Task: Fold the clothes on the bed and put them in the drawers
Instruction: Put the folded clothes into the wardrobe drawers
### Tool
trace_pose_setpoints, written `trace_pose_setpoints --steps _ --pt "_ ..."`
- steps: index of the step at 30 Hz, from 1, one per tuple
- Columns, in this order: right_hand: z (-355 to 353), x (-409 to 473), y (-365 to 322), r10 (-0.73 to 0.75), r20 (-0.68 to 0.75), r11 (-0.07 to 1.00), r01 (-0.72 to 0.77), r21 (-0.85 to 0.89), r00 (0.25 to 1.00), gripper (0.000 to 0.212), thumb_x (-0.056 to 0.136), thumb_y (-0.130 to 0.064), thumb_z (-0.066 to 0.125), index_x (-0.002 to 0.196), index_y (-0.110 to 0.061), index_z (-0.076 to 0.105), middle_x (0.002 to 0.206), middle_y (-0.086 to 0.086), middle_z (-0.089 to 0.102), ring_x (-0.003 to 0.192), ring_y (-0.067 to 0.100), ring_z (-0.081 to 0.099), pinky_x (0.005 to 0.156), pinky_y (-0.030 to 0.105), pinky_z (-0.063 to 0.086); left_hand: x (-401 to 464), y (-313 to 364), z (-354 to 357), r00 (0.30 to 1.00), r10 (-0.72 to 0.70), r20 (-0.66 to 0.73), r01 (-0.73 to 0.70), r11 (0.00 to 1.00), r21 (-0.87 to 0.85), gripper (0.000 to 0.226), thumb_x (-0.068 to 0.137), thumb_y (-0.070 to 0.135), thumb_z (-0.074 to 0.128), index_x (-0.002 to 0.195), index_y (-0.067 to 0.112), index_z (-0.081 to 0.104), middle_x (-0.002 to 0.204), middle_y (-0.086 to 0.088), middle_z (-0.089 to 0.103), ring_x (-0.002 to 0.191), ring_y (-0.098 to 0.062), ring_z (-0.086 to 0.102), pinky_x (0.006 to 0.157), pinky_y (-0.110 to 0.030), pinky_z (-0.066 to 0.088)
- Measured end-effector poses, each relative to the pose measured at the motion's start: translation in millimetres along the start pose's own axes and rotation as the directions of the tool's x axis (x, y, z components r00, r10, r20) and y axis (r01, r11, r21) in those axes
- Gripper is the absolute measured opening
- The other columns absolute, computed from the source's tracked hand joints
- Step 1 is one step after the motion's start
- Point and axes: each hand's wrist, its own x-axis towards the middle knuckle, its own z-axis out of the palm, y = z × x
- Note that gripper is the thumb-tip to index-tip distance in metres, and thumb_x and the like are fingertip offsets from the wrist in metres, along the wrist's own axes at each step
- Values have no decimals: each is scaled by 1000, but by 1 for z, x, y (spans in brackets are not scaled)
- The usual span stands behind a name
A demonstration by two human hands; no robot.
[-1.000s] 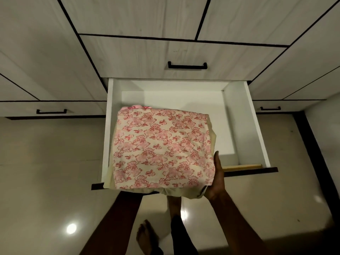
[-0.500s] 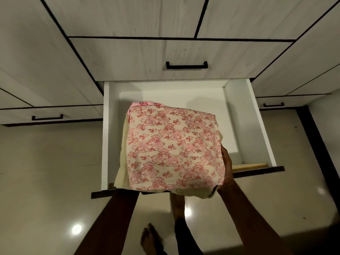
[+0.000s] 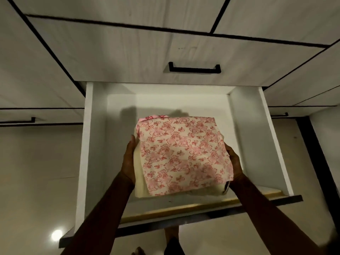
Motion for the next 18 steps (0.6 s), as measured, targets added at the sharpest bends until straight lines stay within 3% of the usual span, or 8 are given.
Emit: trace_pose_setpoints --steps 3,4,6,8,12,15,18 --pt "-10 38 0 31 -46 999 -33 -33 998 51 100 -56 49 108 -19 82 110 5 73 92 23 72 87 38 57 23 -5 7 992 -27 127 29 999 -14 44 77 55 71 99 19 84 101 -12 78 87 -28 76 72 -40 63" --pt "-12 51 -3 43 -53 998 -45 -41 998 56 101 -60 45 113 -19 81 114 7 74 96 25 73 89 40 58 34 -6 7 990 -40 137 41 999 -4 43 71 54 76 94 18 84 97 -12 78 83 -28 76 69 -39 63" --pt "-18 80 -3 77 -28 996 -78 -36 997 68 100 -69 39 120 -17 78 124 10 72 106 29 72 97 46 55 65 -13 -2 990 -45 134 47 999 -6 64 48 53 94 100 18 83 102 -14 76 87 -31 74 74 -42 61" --pt "-28 102 -4 80 -1 995 -80 -53 997 74 98 -74 36 119 -17 78 125 11 72 107 30 71 98 47 53 92 -21 -11 990 -94 107 96 995 -9 80 42 52 97 111 15 78 106 -17 74 90 -34 73 78 -45 60" --pt "-44 141 -8 49 -36 996 -52 -71 998 72 95 -75 43 125 -17 75 121 10 71 104 30 70 97 46 52 126 -32 -16 987 -147 64 147 989 -11 51 83 47 63 121 13 68 104 -17 74 87 -32 73 79 -44 60" --pt "-50 155 -13 52 -26 996 -53 -76 998 73 94 -77 43 119 -18 79 120 10 72 103 30 71 92 45 56 138 -37 -18 981 -182 70 183 983 -7 44 86 43 59 116 14 72 108 -19 73 90 -35 73 86 -48 56" --pt "-49 166 -13 61 -21 992 -63 -110 998 77 93 -78 44 123 -16 76 123 13 71 107 32 70 95 47 56 148 -37 -23 968 -247 36 244 967 69 56 80 49 65 124 14 69 116 -22 71 100 -40 69 94 -54 51"
